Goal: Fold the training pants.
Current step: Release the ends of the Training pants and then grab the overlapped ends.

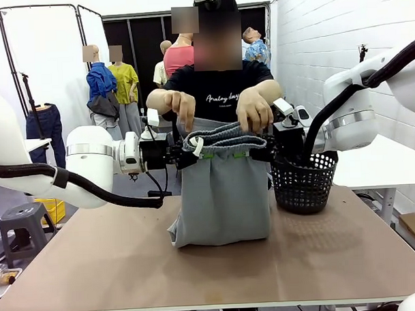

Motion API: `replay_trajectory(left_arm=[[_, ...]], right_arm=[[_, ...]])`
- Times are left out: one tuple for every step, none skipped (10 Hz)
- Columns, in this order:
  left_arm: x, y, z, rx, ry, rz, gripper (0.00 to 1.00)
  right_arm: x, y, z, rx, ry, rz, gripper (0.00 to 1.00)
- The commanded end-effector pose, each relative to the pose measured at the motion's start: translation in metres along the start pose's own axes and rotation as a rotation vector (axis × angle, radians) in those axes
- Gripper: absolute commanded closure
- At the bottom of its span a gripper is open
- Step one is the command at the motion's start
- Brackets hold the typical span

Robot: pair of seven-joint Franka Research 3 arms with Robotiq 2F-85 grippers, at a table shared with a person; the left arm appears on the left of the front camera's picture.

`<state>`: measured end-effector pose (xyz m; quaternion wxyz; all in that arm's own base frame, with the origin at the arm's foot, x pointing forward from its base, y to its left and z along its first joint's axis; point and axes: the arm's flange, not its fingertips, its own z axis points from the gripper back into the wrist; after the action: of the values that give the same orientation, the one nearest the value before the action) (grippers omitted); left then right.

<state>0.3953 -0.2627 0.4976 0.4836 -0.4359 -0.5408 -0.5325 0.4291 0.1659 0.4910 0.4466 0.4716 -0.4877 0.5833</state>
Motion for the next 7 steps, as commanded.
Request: replay_trajectory(left_arm=[[0.0034, -0.0009, 0.0, 0.006, 0.003, -0.009, 1.0], [0.0034, -0.0009, 0.0, 0.006, 0.003, -0.009, 1.0], [0.0034, -0.0009, 0.0, 0.006, 0.003, -0.009, 1.0], [0.0034, -0.0009, 0.0, 0.006, 0.003, -0.009, 1.0], [0.0034, -0.0009, 0.0, 0.006, 0.003, -0.009, 1.0], [0.0034, -0.0009, 0.0, 0.006, 0.003, -0.009, 1.0], [0.0034, -0.0009, 0.0, 0.006, 0.003, -0.009, 1.0]], right_arm=[[0.0008, 0.0013, 0.0007, 0.006, -0.021, 0.012, 1.0], [0.0008, 0.0013, 0.0007, 0.006, -0.021, 0.012, 1.0], [0.0008, 0.0013, 0.0007, 0.006, -0.021, 0.012, 1.0], [0.0008, 0.0013, 0.0007, 0.006, -0.021, 0.012, 1.0], [0.0008, 0.0013, 0.0007, 0.006, -0.021, 0.012, 1.0], [0.0008, 0.0013, 0.0007, 0.006, -0.021, 0.012, 1.0], [0.0008, 0.0013, 0.0007, 0.006, -0.021, 0.012, 1.0]])
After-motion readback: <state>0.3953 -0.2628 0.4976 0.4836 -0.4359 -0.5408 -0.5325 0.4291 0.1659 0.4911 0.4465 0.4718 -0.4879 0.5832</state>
